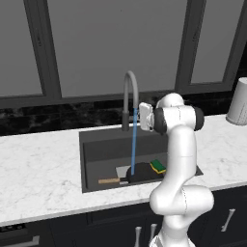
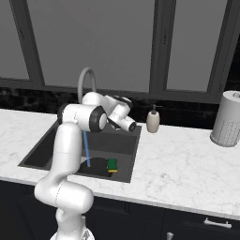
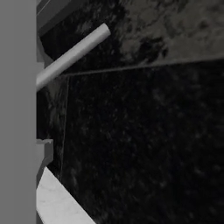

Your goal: Pick the pan and sponge and place them into the sink. Then turn on the water.

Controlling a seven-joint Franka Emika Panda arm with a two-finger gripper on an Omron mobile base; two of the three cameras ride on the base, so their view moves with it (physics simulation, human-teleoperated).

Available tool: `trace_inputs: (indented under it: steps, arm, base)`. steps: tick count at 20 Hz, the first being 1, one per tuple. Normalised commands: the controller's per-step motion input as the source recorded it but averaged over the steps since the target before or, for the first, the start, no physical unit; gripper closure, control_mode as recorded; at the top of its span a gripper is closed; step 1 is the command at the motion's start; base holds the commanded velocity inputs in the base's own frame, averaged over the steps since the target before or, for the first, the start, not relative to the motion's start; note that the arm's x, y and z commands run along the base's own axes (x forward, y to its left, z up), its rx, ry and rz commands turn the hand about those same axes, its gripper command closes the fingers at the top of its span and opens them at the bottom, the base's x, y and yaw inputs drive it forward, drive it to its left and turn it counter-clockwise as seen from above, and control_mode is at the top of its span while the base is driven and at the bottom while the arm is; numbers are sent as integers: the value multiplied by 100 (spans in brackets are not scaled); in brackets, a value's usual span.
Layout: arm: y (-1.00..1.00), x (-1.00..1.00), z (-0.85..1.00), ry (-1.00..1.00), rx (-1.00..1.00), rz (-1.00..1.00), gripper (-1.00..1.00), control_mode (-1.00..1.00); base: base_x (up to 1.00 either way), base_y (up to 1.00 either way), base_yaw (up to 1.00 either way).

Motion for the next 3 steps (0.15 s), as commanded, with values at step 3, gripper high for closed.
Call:
trace_inputs:
  steps: [3]
  arm:
    - [0, 0, 0, 0, 0, 0, 100, -100]
  base:
    - [0, 0, 0]
